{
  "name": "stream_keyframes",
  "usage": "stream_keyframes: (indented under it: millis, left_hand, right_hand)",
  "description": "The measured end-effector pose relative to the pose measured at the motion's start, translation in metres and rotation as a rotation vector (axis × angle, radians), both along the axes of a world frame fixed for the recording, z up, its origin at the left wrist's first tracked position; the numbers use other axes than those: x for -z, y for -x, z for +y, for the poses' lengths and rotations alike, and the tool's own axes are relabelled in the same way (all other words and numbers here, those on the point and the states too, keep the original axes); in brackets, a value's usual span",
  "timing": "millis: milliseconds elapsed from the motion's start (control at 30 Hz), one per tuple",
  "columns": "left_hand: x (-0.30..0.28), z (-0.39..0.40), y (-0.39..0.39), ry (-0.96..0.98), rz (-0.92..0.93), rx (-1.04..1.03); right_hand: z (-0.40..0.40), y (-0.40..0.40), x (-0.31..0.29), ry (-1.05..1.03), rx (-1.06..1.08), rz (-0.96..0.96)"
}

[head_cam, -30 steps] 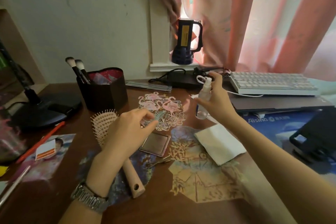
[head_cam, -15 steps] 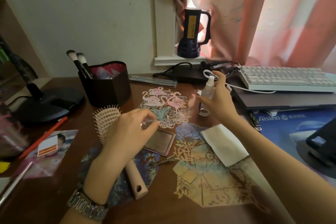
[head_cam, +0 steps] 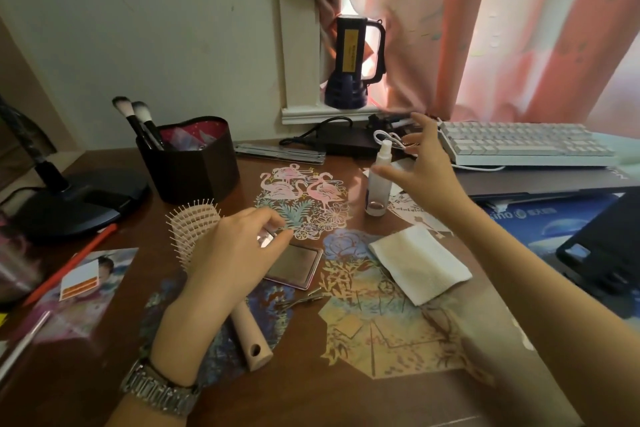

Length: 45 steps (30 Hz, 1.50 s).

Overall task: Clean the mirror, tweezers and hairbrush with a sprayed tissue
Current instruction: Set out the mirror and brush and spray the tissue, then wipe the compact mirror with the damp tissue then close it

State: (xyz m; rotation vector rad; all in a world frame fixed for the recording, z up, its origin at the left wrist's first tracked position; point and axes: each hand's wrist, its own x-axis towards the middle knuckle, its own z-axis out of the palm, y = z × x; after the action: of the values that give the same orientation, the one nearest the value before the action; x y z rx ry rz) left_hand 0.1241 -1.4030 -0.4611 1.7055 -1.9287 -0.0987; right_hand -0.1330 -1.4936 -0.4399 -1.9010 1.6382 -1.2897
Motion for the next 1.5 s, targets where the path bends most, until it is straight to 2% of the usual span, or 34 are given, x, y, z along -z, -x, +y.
stream_keyframes:
  millis: [133, 333, 600, 767, 1000, 1100, 1300, 1500]
  left_hand:
    - [0.002, 0.005, 0.002, -0.007, -0.022, 0.009]
    - [0.002, 0.008, 0.001, 0.022, 0.034, 0.014]
    - [0.003, 0.010, -0.004, -0.005, 0.071, -0.022]
    - [0.002, 0.008, -0.005, -0.005, 0.052, -0.038]
    - [0.000, 0.009, -0.009, -0.009, 0.075, -0.051]
    - [-0.002, 0.007, -0.013, 0.021, 0.118, -0.062]
    - [0.000, 0.000, -0.030, 0.062, 0.211, -0.134]
    - [0.008, -0.008, -0.035, 0.010, 0.238, -0.165]
  right_hand:
    - [0.027, 0.026, -0.011, -0.033, 0.071, 0.214]
    - [0.058, 0.050, 0.011, -0.474, 0.073, 0.430]
    - [0.063, 0.050, 0.030, -0.655, 0.084, 0.404]
    - [0.064, 0.045, 0.023, -0.730, 0.083, 0.304]
    - [0.064, 0.040, 0.023, -0.681, 0.016, 0.372]
    - [0.065, 0.032, 0.016, -0.591, -0.051, 0.376]
    - [0.060, 0.007, -0.007, -0.408, -0.163, 0.208]
    - [0.054, -0.015, -0.003, -0.312, -0.189, 0.173]
